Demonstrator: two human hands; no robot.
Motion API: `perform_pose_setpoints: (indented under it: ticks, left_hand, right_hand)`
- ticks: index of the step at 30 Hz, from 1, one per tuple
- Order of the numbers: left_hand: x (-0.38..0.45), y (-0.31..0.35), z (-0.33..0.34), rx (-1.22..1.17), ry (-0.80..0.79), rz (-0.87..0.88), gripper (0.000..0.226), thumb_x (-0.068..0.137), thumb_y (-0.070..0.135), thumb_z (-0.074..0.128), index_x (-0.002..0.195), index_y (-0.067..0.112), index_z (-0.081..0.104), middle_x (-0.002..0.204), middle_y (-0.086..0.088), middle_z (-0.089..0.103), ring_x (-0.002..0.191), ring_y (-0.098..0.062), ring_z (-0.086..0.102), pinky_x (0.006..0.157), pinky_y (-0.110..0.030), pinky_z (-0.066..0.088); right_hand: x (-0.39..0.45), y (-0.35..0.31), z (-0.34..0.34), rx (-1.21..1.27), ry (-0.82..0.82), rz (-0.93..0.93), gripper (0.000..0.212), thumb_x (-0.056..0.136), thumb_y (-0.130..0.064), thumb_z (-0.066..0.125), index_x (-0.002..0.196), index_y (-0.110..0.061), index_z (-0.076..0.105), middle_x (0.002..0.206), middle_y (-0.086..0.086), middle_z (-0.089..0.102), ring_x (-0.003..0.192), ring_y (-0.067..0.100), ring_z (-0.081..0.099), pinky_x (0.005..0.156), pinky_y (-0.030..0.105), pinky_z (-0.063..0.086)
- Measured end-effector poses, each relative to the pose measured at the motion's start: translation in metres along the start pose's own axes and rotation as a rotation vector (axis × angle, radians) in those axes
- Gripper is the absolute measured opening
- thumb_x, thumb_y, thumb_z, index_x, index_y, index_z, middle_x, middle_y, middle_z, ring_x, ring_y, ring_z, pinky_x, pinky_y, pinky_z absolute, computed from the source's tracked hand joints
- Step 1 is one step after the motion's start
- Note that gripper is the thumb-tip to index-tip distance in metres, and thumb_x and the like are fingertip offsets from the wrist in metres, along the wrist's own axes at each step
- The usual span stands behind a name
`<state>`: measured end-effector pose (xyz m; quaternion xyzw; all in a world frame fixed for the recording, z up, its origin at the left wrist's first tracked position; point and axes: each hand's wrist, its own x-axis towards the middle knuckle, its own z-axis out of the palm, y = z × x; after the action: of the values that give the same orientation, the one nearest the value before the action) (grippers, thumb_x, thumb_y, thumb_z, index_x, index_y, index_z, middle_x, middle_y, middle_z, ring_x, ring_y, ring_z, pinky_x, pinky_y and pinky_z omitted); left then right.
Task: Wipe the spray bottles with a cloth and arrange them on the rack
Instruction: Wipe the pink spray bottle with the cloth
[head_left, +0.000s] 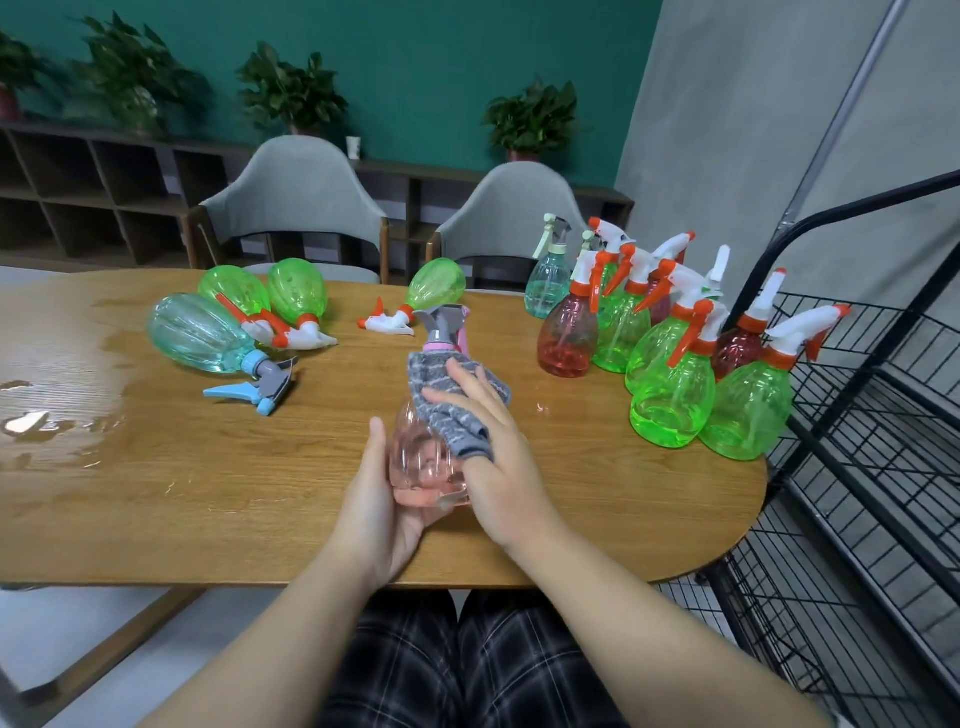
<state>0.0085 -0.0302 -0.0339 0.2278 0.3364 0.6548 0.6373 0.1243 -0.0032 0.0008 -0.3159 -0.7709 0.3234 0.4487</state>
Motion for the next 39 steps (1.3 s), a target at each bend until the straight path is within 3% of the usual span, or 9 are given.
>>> perform_pose_setpoints:
  ticks: [6,13,16,19,21,28,31,33,39]
  left_hand:
    - [-0.001,0.0,0.002,-0.012,-0.053,0.024,0.077,0.081,0.069,0.031,0.132,0.017,0.056,0.127,-0.014,0.065,0.116,-0.028,0.064,0.086,-0.04,0.059]
    - [-0.006,0.002,0.002,-0.014,-0.031,-0.018,0.077,0.078,0.068,0.047,0.125,0.009,0.06,0.125,-0.024,0.063,0.109,-0.036,0.065,0.087,-0.046,0.057]
    - [-0.007,0.003,0.003,-0.003,0.007,-0.012,0.086,0.071,0.062,0.073,0.132,0.004,0.055,0.129,-0.027,0.059,0.108,-0.038,0.062,0.089,-0.05,0.056]
    - [-0.006,0.004,0.001,-0.064,0.036,0.012,0.07,0.084,0.056,0.055,0.133,0.006,0.053,0.119,-0.022,0.067,0.095,-0.03,0.07,0.073,-0.037,0.061]
    - [-0.005,0.003,-0.001,-0.113,0.023,0.004,0.064,0.087,0.054,0.047,0.129,0.006,0.055,0.111,-0.021,0.07,0.083,-0.025,0.073,0.058,-0.031,0.061]
    - [-0.007,0.005,0.001,-0.109,0.011,-0.012,0.061,0.093,0.053,0.041,0.124,0.004,0.059,0.113,-0.023,0.069,0.087,-0.027,0.072,0.062,-0.032,0.061]
    - [-0.006,0.004,0.0,-0.08,0.01,-0.004,0.056,0.098,0.049,0.037,0.125,0.006,0.06,0.114,-0.021,0.069,0.092,-0.027,0.07,0.07,-0.035,0.061]
    - [-0.004,0.003,0.0,-0.061,0.01,-0.008,0.055,0.099,0.049,0.035,0.12,0.01,0.067,0.116,-0.017,0.069,0.097,-0.025,0.069,0.084,-0.04,0.057]
    - [-0.005,0.003,0.003,-0.068,-0.035,-0.002,0.069,0.085,0.066,0.032,0.127,0.019,0.06,0.123,-0.013,0.068,0.108,-0.027,0.068,0.084,-0.044,0.059]
  right_hand:
    - [-0.018,0.01,-0.004,-0.037,-0.088,-0.095,0.046,0.072,0.004,0.048,0.104,-0.019,0.072,0.137,-0.021,0.051,0.143,0.0,0.018,0.113,0.011,0.009]
    - [-0.04,0.014,-0.011,0.103,-0.04,-0.148,0.032,0.072,-0.02,0.051,0.091,-0.015,0.076,0.12,-0.009,0.063,0.122,0.007,0.052,0.104,0.024,0.038]
    - [-0.033,0.001,-0.012,0.596,0.207,0.214,0.024,0.074,-0.02,0.052,0.079,0.0,0.065,0.091,0.009,0.069,0.092,0.017,0.066,0.086,0.033,0.05]
    - [-0.009,-0.016,-0.024,1.13,0.511,0.659,0.027,0.094,-0.021,0.041,0.087,-0.002,0.059,0.089,0.019,0.064,0.084,0.033,0.062,0.095,0.047,0.045]
    - [0.006,-0.023,-0.032,1.196,0.581,0.718,0.035,0.099,-0.03,0.039,0.102,-0.005,0.063,0.1,0.019,0.066,0.092,0.034,0.063,0.098,0.048,0.044]
    - [0.031,-0.037,-0.02,0.638,0.333,0.462,0.025,0.099,-0.039,0.043,0.101,-0.023,0.062,0.099,0.0,0.069,0.09,0.01,0.064,0.074,0.029,0.049]
    - [0.028,-0.029,-0.004,0.232,0.114,0.294,0.025,0.094,-0.048,0.045,0.113,-0.04,0.059,0.127,-0.009,0.058,0.118,0.008,0.056,0.099,0.035,0.047]
    - [0.021,-0.02,0.004,0.016,-0.022,0.178,0.034,0.093,-0.038,0.043,0.122,-0.054,0.047,0.151,-0.016,0.035,0.143,0.011,0.026,0.117,0.045,0.024]
    - [-0.006,0.001,0.005,-0.173,-0.123,-0.064,0.06,0.075,-0.01,0.043,0.128,-0.035,0.056,0.152,-0.026,0.021,0.146,0.0,-0.001,0.115,0.022,0.001]
